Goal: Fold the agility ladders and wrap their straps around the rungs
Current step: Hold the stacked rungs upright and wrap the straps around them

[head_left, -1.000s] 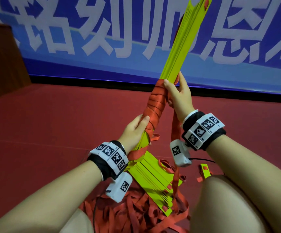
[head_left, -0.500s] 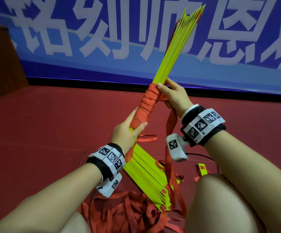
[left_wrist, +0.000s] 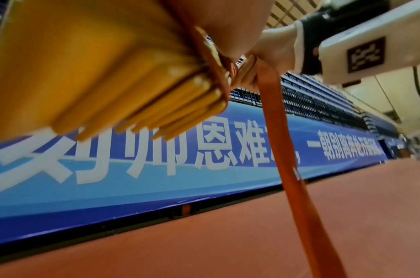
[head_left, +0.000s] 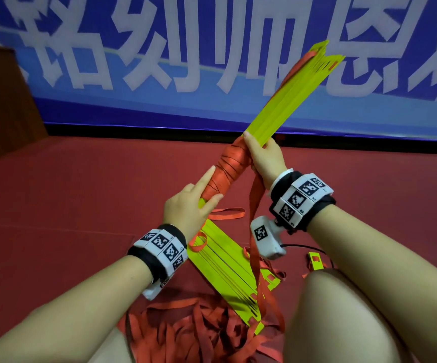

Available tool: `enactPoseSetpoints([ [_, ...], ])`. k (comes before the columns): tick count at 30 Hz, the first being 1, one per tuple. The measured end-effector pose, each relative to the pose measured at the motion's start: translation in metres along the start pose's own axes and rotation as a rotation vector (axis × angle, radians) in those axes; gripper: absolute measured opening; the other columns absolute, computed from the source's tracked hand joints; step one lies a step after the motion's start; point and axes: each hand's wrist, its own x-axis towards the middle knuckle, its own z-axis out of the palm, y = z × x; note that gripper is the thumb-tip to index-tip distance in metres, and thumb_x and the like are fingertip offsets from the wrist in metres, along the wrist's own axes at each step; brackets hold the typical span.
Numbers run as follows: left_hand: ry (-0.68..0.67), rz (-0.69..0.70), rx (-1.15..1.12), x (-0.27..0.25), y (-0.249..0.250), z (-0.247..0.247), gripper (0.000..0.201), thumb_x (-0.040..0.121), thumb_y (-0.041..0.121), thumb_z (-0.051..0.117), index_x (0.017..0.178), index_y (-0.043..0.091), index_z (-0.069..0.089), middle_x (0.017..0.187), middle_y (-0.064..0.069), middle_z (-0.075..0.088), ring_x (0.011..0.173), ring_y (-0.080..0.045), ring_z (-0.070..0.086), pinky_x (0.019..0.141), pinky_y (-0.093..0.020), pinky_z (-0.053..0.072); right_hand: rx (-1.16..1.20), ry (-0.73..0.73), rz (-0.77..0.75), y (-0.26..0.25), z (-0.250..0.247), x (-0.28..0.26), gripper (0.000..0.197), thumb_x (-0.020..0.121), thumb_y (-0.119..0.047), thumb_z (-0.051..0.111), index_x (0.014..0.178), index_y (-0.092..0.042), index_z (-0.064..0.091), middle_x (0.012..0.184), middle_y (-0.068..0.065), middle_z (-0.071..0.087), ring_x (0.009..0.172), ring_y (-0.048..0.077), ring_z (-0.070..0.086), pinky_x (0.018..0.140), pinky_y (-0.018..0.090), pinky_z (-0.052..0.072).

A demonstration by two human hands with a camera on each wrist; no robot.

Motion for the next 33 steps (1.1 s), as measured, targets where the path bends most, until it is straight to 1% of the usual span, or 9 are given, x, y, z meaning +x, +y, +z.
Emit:
enactPoseSetpoints([
  [5,-0.117,-0.077,-0.359,0.012,0.0,0.004,0.078,0.082,0.061,0.054,0.15,0.044,0.021,0.126,-0.002,0.06,0.112,-0.027,0.059,0.091,-0.037,0.047,0.223,0.034,0.012,-0.009,-0.006,0.0,0.012,0.095,-0.024,0.058,0.084,-0.022,0.057,0.06,-0.016,0.049,0.049,-0.003,0.045,0.05,0.012,0.034],
  [8,-0.242,-0.134,-0.54,0.018,-0.005,0.004,0.097,0.071,0.064,0.067,0.151,0.045,0.016,0.124,0.009,0.061,0.119,-0.017,0.057,0.102,-0.034,0.043,0.316,-0.018,0.0,-0.015,-0.011,-0.008,0.013,0.097,-0.022,0.055,0.084,-0.02,0.055,0.05,-0.018,0.048,0.04,-0.002,0.041,0.042,0.011,0.031],
  [11,-0.296,-0.099,-0.604,0.017,-0.008,0.006,0.096,0.075,0.041,0.08,0.152,0.036,0.021,0.126,0.015,0.055,0.122,-0.007,0.051,0.1,-0.02,0.038,0.33,-0.063,0.002,-0.018,-0.013,-0.012,0.015,0.098,-0.023,0.054,0.083,-0.021,0.055,0.047,-0.016,0.043,0.038,0.001,0.034,0.038,0.015,0.027],
  [13,-0.242,-0.075,-0.667,0.015,-0.007,0.007,0.088,0.076,0.025,0.082,0.148,0.032,0.031,0.12,0.023,0.054,0.116,0.001,0.051,0.091,-0.004,0.035,0.32,-0.079,0.008,-0.018,-0.013,-0.011,0.013,0.097,-0.025,0.055,0.086,-0.019,0.058,0.049,-0.013,0.042,0.038,0.004,0.033,0.038,0.017,0.026],
  [16,-0.16,-0.074,-0.727,0.014,-0.006,0.01,0.08,0.078,0.008,0.078,0.143,0.031,0.036,0.112,0.032,0.05,0.103,0.015,0.048,0.082,0.006,0.031,0.334,-0.102,0.085,-0.018,-0.014,-0.007,0.013,0.095,-0.03,0.058,0.088,-0.02,0.062,0.058,-0.01,0.053,0.043,0.004,0.045,0.042,0.019,0.035],
  [19,-0.109,-0.097,-0.764,0.013,-0.008,0.014,0.079,0.078,0.006,0.077,0.143,0.028,0.039,0.114,0.025,0.054,0.101,0.016,0.049,0.083,0.005,0.033,0.453,-0.15,0.284,-0.019,-0.015,-0.003,0.016,0.094,-0.029,0.057,0.097,-0.014,0.061,0.075,0.004,0.059,0.045,0.01,0.056,0.047,0.02,0.049],
  [22,-0.062,-0.136,-0.768,0.016,-0.012,0.015,0.077,0.079,0.008,0.077,0.145,0.025,0.04,0.118,0.016,0.057,0.105,0.008,0.051,0.082,0.005,0.033,0.549,-0.233,0.432,-0.018,-0.011,-0.002,0.013,0.095,-0.015,0.054,0.1,-0.006,0.06,0.068,0.006,0.064,0.045,0.01,0.06,0.048,0.018,0.051],
  [26,-0.019,-0.167,-0.775,0.018,-0.017,0.013,0.076,0.079,0.011,0.077,0.144,0.028,0.042,0.115,0.011,0.061,0.108,-0.007,0.057,0.082,-0.001,0.037,0.26,-0.21,0.29,-0.01,-0.003,-0.005,0.033,0.092,0.006,0.047,0.124,0.0,0.057,0.078,0.006,0.059,0.035,0.003,0.045,0.036,0.014,0.035],
  [33,-0.065,-0.163,-0.634,0.01,-0.021,0.008,0.088,0.071,0.041,0.078,0.144,0.053,0.03,0.112,0.019,0.06,0.111,-0.015,0.061,0.096,-0.032,0.048,0.206,0.051,0.239,-0.002,0.0,0.008,0.036,0.087,0.013,0.043,0.112,0.001,0.066,0.052,0.001,0.052,0.031,0.003,0.039,0.035,0.014,0.029],
])
